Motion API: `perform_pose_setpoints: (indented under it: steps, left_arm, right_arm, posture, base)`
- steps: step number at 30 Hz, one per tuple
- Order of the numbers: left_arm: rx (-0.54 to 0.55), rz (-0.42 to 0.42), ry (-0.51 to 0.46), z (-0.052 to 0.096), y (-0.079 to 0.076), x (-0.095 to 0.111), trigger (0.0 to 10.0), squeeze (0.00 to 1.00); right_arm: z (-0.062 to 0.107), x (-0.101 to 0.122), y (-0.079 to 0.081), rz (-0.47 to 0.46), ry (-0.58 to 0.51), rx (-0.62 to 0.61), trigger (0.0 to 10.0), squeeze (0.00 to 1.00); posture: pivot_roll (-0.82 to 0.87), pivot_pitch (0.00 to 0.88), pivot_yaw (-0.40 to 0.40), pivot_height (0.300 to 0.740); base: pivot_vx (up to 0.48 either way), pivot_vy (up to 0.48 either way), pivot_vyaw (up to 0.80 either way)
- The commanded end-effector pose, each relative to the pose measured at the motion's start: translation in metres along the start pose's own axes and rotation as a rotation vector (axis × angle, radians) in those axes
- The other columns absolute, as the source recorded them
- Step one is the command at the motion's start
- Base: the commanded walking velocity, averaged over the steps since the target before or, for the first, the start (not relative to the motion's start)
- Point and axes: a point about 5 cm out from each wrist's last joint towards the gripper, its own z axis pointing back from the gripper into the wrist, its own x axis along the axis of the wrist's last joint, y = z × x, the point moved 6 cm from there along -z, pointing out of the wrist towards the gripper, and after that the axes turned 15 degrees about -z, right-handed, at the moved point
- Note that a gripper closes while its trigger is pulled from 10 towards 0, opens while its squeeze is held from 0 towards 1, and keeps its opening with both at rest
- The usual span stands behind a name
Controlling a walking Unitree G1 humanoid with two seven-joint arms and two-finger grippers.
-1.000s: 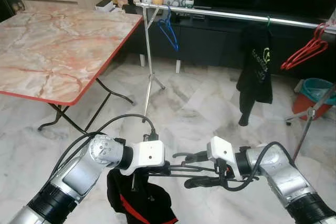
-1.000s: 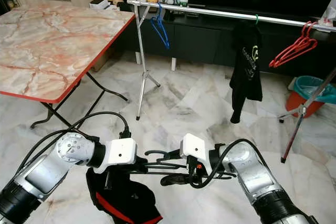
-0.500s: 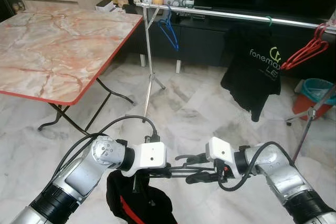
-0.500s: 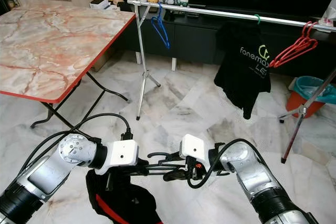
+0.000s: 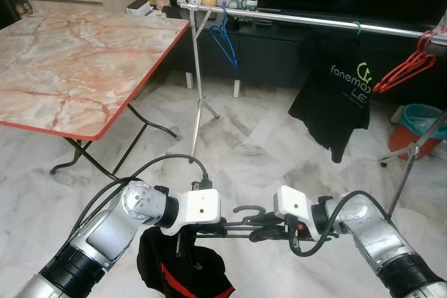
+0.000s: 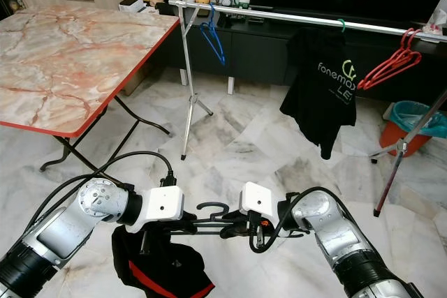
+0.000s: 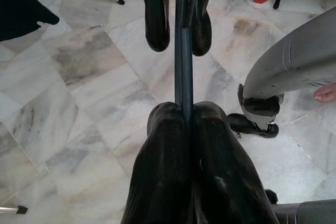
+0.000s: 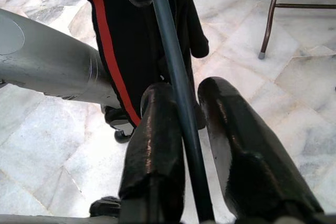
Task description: Hang hanger
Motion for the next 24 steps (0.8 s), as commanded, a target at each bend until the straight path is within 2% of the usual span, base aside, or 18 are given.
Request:
perform_pose_setpoints:
  steps: [1, 14, 15, 16, 24]
  left_arm:
    - [0.022, -0.038, -0.024, 0.0048, 0.0103, 0.0092, 10.0, 0.0]
    - [0.035, -0.036, -0.026, 0.0051, 0.011, 0.0098, 10.0, 0.0]
    - [0.036, -0.03, -0.03, 0.0053, 0.0109, 0.0102, 10.0, 0.46]
    - [0.03, -0.018, -0.046, 0.0059, 0.0105, 0.0123, 10.0, 1.0]
    - [0.042, -0.013, -0.053, 0.0063, 0.0137, 0.0136, 10.0, 1.0]
  right_arm:
    - [-0.0018, 0.0006, -0.0027, 0.001, 0.005, -0.011, 0.0, 0.0]
    - [-0.0024, 0.0039, -0.006, 0.0, -0.014, -0.029, 0.0, 0.0]
    - [-0.0022, 0.0037, -0.0063, 0.001, -0.013, -0.029, 0.0, 0.0]
    - [-0.0021, 0.0041, -0.0071, 0.002, -0.013, -0.032, 0.0, 0.0]
    - [-0.0038, 0.0037, -0.0077, 0.003, -0.013, -0.036, 0.0, 0.0]
  posture:
    - [0.13, 0.0, -0.016, 0.74]
    - [0.13, 0.0, -0.015, 0.74]
    - [0.13, 0.0, -0.015, 0.74]
    - [0.13, 0.0, -0.015, 0.74]
    - [0.13, 0.0, -0.014, 0.74]
  base:
    - [0.0, 0.0, 0.0]
    - [0.0, 0.0, 0.0]
    - [0.0, 0.0, 0.0]
    - [0.0, 0.0, 0.0]
    - [0.0, 0.0, 0.0]
